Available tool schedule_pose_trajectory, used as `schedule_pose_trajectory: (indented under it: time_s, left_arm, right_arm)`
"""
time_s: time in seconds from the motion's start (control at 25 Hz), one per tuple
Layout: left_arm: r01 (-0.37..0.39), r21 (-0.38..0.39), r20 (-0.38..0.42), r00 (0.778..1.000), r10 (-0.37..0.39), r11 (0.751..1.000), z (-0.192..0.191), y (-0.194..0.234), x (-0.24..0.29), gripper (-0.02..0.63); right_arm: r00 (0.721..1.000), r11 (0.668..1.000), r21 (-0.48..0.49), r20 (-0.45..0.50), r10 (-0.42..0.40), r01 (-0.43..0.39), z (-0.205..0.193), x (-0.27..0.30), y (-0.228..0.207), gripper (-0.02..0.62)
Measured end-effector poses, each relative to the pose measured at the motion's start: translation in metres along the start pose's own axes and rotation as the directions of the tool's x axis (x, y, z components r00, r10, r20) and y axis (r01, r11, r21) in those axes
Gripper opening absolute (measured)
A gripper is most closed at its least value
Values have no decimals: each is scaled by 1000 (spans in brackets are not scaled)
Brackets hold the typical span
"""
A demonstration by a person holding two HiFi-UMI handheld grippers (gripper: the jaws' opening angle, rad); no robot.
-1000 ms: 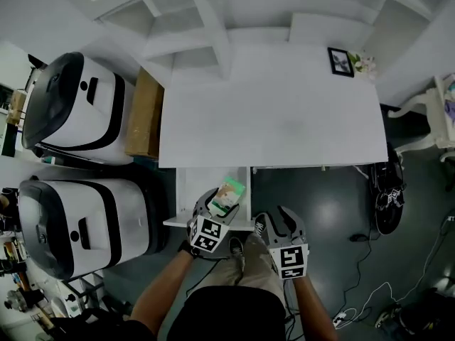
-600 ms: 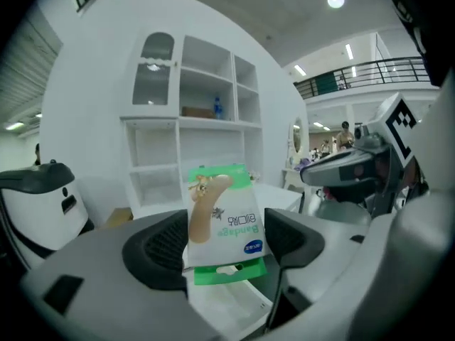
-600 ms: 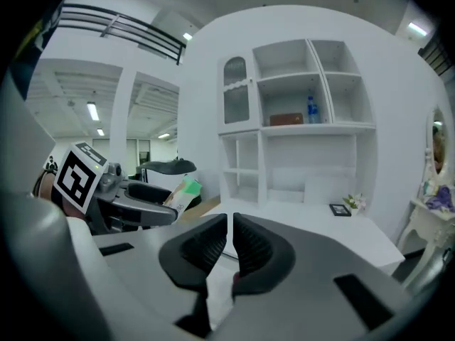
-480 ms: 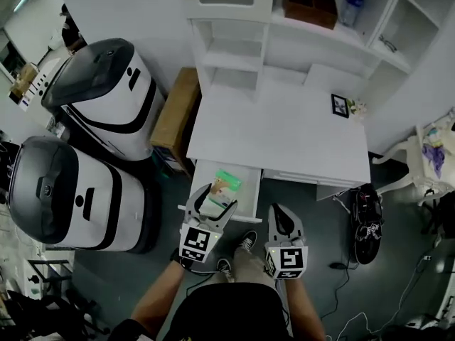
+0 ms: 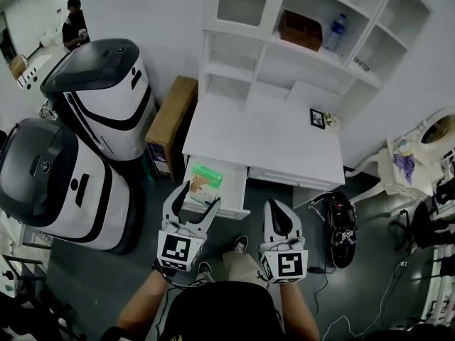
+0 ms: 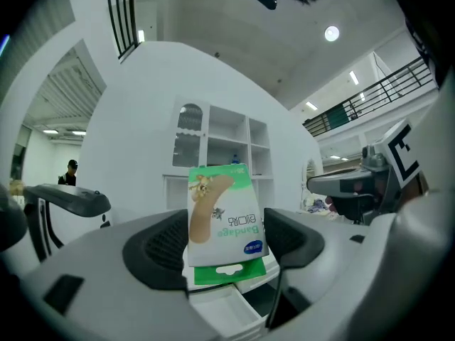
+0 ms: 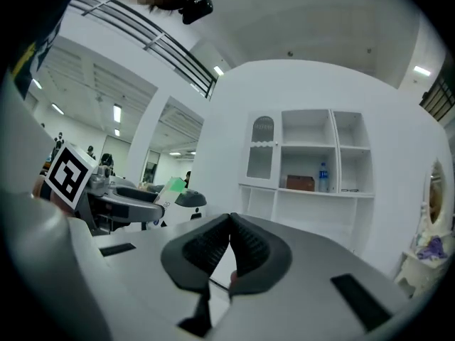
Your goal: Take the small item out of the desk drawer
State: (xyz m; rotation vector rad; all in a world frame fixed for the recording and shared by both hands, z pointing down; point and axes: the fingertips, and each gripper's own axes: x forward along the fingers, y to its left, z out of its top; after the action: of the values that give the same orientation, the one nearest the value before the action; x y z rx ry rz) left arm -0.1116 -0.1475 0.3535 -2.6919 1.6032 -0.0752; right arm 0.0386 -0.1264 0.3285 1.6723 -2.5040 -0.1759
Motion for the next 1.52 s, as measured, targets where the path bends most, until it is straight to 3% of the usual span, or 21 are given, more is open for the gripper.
schedule_pose_trajectory:
  time_s: [0.16,0.28,0.44,0.52,0.68,0.88,1.04,1.4,1.52]
  left_arm:
    - [-18,129,68,998,9,991,23,0,-30,339]
    - [-55,147,83,996,44,988,34,6,-50,339]
    - [-120,208,203,976,78,971,58,3,-70,339]
    - [-142,192,222,970,98,971,66,-1,-78,339]
    - [-174,86,275,950,145,981,76,-5,-89,339]
    - [-192,46,243,954,176,980,70,-4,-96,333]
    - [-168,120,126,980,153,978,51,-10,-90,322]
    - [-148,63,190,973,134,987,53,-23,-81,319]
    - [-149,81,171,976,133,986,51,-22,-82,319]
  right_arm:
    - [1000,999,-34,1,1,-1,6,-18,1,17]
    - [1000,1000,-31,26,0,1,16,-23,0,17]
    - [997,999,-36,69,26,-23,29,-32,3,17]
    - [995,998,-46,87,42,-38,34,-41,2,15]
    - [993,999,-25,116,34,-32,37,-52,-4,15]
    - [988,999,-17,147,49,-47,42,-62,-2,15]
    - [990,999,12,128,51,-53,28,-76,-3,15]
    - [990,999,26,133,38,-42,23,-78,-7,15]
    - [991,999,17,125,42,-45,23,-75,-7,15]
